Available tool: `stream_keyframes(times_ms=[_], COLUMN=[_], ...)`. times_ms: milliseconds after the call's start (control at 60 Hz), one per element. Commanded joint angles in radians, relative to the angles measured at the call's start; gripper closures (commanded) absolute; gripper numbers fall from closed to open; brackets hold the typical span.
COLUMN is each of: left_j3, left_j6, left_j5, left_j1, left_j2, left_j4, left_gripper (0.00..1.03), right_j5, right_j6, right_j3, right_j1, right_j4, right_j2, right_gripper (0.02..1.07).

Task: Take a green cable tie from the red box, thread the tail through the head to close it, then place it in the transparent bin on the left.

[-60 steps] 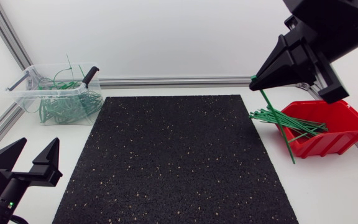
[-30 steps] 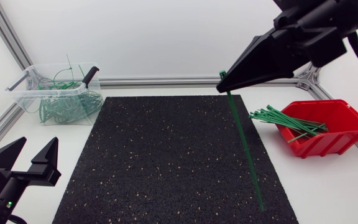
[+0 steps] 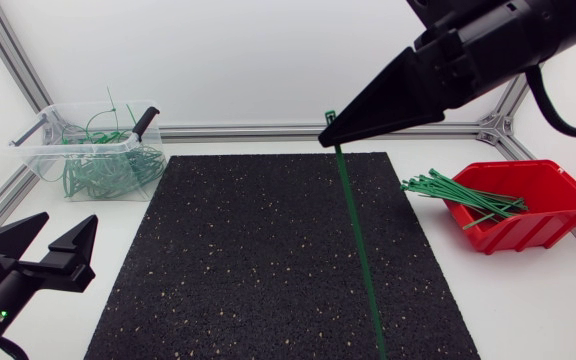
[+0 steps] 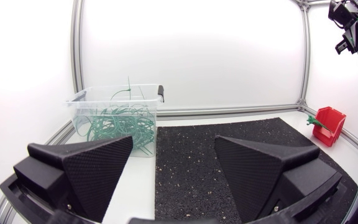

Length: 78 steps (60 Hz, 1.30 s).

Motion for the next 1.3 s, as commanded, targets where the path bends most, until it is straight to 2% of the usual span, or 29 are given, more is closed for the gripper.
stream_keyframes(times_ms=[0, 67, 200, 217, 367, 450, 483, 517, 533, 667, 767, 817, 850, 933, 950, 1067, 1283], left_j3=[0.065, 0.117, 0.221, 0.255, 0.433, 0.488, 0.527, 0.537, 0.551, 0.596, 0.605, 0.619, 0.633, 0.649, 0.645, 0.648, 0.689], left_j6=[-0.011, -0.010, -0.013, -0.013, -0.022, -0.008, -0.008, -0.008, -0.010, -0.021, -0.037, -0.039, -0.039, -0.037, -0.039, -0.045, -0.091], left_j5=[0.010, 0.011, 0.074, 0.113, 0.238, 0.326, 0.387, 0.410, 0.458, 0.583, 0.634, 0.674, 0.723, 0.781, 0.815, 0.916, 1.016], left_j1=[-0.022, -0.041, -0.050, -0.045, -0.042, -0.039, -0.039, -0.039, -0.041, -0.036, -0.042, -0.047, -0.053, -0.062, -0.067, -0.078, -0.150], left_j2=[0.038, 0.093, 0.199, 0.229, 0.363, 0.418, 0.462, 0.481, 0.512, 0.605, 0.627, 0.645, 0.666, 0.705, 0.719, 0.780, 0.923], left_j4=[-0.023, -0.076, -0.178, -0.208, -0.357, -0.403, -0.443, -0.458, -0.464, -0.451, -0.366, -0.357, -0.349, -0.317, -0.291, -0.214, -0.116], left_gripper=[0.12, 0.12, 0.12, 0.12, 0.12, 0.12, 0.12, 0.12, 0.12, 0.12, 0.11, 0.11, 0.11, 0.11, 0.11, 0.12, 0.12], right_j5=[-0.022, -0.034, -0.064, -0.076, -0.113, -0.123, -0.133, -0.133, -0.139, -0.166, -0.182, -0.189, -0.194, -0.205, -0.209, -0.226, -0.269], right_j6=[0.038, 0.053, 0.093, 0.095, 0.147, 0.149, 0.149, 0.149, 0.149, 0.153, 0.182, 0.192, 0.204, 0.213, 0.215, 0.225, 0.248], right_j3=[-0.030, -0.040, -0.053, -0.053, -0.075, -0.080, -0.080, -0.081, -0.083, -0.092, -0.099, -0.098, -0.098, -0.092, -0.092, -0.075, -0.044], right_j1=[0.007, 0.005, 0.001, 0.002, 0.013, 0.019, 0.019, 0.019, 0.017, 0.014, 0.019, 0.019, 0.019, 0.019, 0.017, 0.007, -0.010], right_j4=[0.025, 0.048, 0.089, 0.091, 0.157, 0.173, 0.181, 0.187, 0.195, 0.235, 0.285, 0.301, 0.322, 0.342, 0.345, 0.362, 0.387], right_j2=[0.007, 0.007, 0.015, 0.021, 0.033, 0.047, 0.056, 0.062, 0.070, 0.101, 0.119, 0.128, 0.137, 0.159, 0.160, 0.183, 0.229], right_gripper=[1.01, 1.01, 1.01, 1.01, 1.01, 1.01, 1.01, 1.01, 1.01, 1.01, 1.01, 1.01, 1.01, 1.01, 1.01, 1.01, 1.01])
